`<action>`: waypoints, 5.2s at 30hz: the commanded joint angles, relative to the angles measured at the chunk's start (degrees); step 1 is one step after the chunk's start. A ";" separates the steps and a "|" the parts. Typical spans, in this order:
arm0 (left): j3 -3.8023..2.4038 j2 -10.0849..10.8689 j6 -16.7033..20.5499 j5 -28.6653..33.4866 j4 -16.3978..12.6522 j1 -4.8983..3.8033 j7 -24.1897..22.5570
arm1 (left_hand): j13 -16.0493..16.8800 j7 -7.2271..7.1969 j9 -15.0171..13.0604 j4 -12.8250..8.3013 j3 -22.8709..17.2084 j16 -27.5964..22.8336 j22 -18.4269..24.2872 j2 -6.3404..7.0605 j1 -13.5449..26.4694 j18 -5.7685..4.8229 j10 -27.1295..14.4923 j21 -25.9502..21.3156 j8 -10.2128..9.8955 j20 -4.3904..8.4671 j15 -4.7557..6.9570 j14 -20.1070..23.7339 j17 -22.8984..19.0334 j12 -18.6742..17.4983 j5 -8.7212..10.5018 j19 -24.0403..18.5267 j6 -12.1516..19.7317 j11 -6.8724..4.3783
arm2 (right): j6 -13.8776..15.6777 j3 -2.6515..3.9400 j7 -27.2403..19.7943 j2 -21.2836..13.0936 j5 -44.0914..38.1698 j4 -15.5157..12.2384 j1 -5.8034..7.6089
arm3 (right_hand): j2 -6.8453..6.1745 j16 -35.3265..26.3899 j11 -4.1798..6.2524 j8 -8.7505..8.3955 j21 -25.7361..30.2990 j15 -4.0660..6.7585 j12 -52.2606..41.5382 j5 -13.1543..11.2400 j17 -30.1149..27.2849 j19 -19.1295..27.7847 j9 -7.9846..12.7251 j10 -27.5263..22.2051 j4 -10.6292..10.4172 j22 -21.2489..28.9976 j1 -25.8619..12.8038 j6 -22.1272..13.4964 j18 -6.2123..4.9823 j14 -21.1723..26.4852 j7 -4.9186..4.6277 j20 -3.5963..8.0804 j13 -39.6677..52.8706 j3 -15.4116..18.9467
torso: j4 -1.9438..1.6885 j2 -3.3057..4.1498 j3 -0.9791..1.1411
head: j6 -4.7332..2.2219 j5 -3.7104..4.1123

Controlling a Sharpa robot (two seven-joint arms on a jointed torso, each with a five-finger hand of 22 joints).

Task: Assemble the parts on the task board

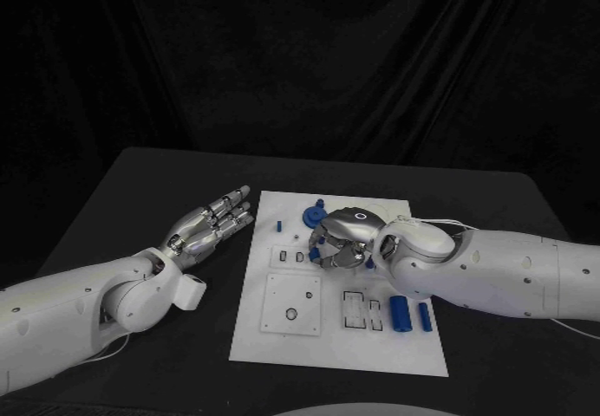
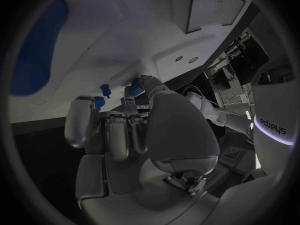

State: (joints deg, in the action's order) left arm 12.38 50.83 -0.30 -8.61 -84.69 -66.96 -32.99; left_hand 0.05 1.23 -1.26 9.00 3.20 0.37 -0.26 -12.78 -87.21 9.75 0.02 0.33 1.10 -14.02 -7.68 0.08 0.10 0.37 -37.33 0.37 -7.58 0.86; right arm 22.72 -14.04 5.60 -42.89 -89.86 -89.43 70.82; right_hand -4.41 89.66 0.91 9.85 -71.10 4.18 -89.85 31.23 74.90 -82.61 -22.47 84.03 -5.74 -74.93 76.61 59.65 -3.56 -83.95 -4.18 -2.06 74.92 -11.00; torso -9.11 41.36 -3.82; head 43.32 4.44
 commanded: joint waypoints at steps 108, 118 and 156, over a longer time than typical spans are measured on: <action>-0.04 -0.79 -1.58 -0.02 0.74 0.29 1.43 | -0.05 0.45 -0.01 -0.49 -0.56 -0.37 -0.09 -0.21 0.84 0.45 -0.02 0.10 0.23 -0.62 -0.67 -0.08 -0.10 -0.37 -0.20 0.21 0.07 0.83 | -3.08 -0.09 8.13 -2.19 -15.59 -3.79 1.53 | -2.65 -1.68 -0.49 -6.28 3.82 -0.30 -0.15 -25.73 13.63 0.50 2.89 5.97 -1.86 -9.15 -3.30 -19.53 -0.92 -5.57 -0.51 -0.43 15.08 3.42 | -0.02 0.00 0.02 | 0.70 -0.76; -0.06 -0.16 0.20 -0.02 0.19 0.36 0.22 | -0.05 0.85 -0.08 -1.68 -0.77 -0.37 -0.17 0.72 0.60 0.49 -0.02 0.20 0.32 -1.16 -1.00 -0.08 -0.10 -0.37 -0.14 0.35 -0.29 1.26 | 7.96 -0.08 4.43 -6.89 -15.27 -7.77 2.52 | -5.26 -1.93 -0.09 -6.38 4.36 -0.01 -0.15 -26.48 13.44 0.64 8.68 5.97 -8.63 -9.09 -0.21 -26.19 -0.97 -5.49 -0.01 -0.20 15.08 4.14 | -0.01 -0.01 0.06 | 0.09 -0.73; -0.10 -4.64 -8.53 -21.08 1.55 -16.73 42.13 | 12.98 7.12 -2.70 7.94 11.71 29.13 -8.78 3.71 19.29 0.74 43.15 22.19 6.27 -1.23 -1.66 -48.33 8.29 25.60 34.93 42.64 -20.66 11.01 | 11.61 -0.18 3.78 -18.65 -11.90 -10.68 7.63 | -4.38 -1.45 -1.17 -6.02 2.64 -0.83 -0.15 -22.93 13.77 -0.15 11.98 5.97 -10.91 -9.57 1.67 -25.96 -0.62 -5.64 -1.46 -0.91 15.08 3.86 | 2.31 -2.23 1.95 | 0.69 -3.57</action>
State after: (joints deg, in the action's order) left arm 12.36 46.74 -2.63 -28.40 -83.31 -83.23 1.82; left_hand 12.57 8.13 -3.73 16.78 13.63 28.01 -8.89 -8.84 -70.34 9.85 42.30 22.00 6.81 -15.47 -9.80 -46.73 7.85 24.89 -4.76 41.49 -26.44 12.38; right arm 31.97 -14.24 8.86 -61.61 -101.81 -100.41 78.65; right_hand -9.24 87.90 0.09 3.66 -68.13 3.78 -89.85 8.17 74.94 -82.61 -10.43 84.03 -16.71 -74.90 78.32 33.52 -3.56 -83.95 -5.64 -2.88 74.91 -6.85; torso -7.54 39.30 -2.54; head 43.52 1.29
